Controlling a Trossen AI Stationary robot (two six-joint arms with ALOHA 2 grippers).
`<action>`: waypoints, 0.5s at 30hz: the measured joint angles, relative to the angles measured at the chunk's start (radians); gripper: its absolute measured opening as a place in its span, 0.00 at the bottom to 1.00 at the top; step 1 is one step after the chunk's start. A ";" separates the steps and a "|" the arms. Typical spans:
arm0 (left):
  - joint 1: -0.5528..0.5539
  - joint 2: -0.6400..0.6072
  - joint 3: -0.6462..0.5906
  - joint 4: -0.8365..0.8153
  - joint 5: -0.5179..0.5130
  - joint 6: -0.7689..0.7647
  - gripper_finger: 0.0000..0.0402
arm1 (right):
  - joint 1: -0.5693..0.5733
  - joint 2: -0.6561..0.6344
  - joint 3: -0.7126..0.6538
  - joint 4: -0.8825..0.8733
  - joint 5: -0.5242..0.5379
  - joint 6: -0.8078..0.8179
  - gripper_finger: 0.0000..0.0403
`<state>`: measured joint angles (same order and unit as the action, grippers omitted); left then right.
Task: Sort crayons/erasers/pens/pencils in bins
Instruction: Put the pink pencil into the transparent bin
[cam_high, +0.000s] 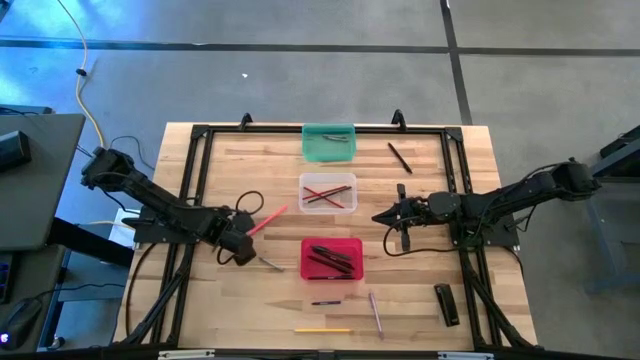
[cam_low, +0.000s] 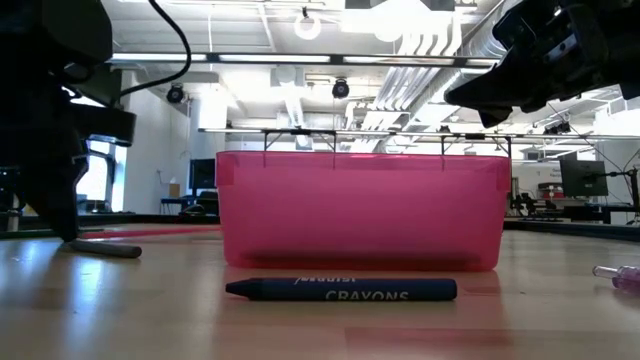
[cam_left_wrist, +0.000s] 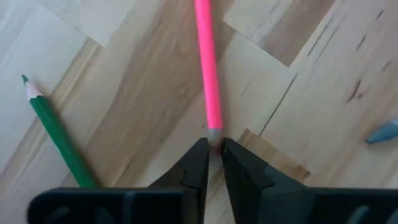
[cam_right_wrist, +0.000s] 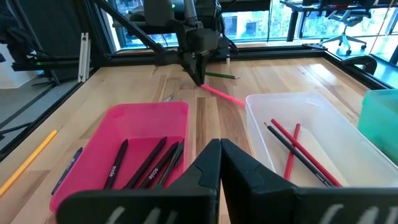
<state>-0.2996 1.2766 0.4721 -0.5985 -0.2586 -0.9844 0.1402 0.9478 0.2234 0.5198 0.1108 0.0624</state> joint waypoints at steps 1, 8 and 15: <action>0.000 0.000 0.000 0.000 0.006 0.002 0.12 | 0.000 0.000 0.000 0.001 0.000 0.000 0.00; 0.014 0.000 0.000 -0.006 0.015 0.045 0.22 | 0.000 0.000 0.000 0.001 -0.001 0.000 0.00; 0.051 -0.002 0.001 -0.007 0.030 0.131 0.22 | 0.000 0.000 0.000 0.001 -0.004 0.000 0.00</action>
<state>-0.2489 1.2751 0.4728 -0.6056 -0.2282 -0.8535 0.1401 0.9478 0.2234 0.5209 0.1072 0.0624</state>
